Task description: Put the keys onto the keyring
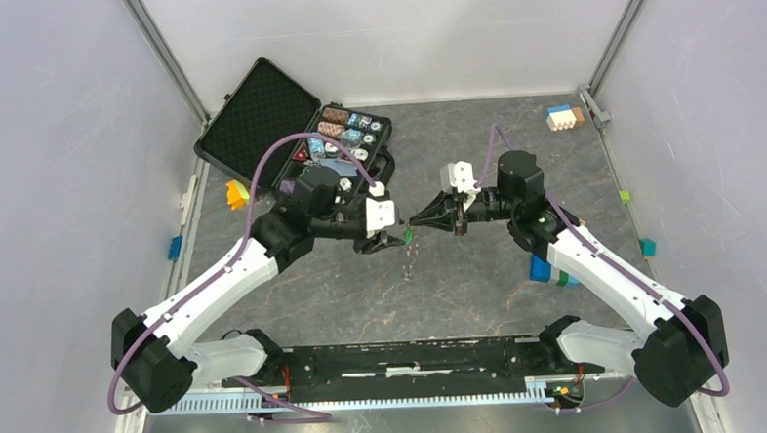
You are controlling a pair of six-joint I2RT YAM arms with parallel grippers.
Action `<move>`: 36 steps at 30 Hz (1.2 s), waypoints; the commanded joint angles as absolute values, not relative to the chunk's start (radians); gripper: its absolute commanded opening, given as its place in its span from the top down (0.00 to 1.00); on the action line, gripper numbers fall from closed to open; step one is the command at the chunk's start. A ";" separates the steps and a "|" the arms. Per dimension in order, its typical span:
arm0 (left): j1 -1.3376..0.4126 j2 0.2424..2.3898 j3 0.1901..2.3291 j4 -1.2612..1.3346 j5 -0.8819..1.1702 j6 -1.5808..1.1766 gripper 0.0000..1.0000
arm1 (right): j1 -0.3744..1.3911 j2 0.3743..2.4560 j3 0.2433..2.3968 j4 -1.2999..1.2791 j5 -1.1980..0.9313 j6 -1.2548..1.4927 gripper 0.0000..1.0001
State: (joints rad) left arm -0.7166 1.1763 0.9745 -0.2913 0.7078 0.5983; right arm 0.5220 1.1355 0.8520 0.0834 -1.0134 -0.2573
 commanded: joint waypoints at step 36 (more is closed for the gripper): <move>-0.709 1.227 1.095 -0.318 0.775 0.564 0.98 | 0.511 1.099 0.836 0.111 -1.043 -0.285 1.00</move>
State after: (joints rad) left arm -0.7101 1.2407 1.0798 -0.3214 0.7792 0.5907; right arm 0.5163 1.1263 0.8387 0.0826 -1.0542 -0.2668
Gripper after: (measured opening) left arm 0.041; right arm 0.006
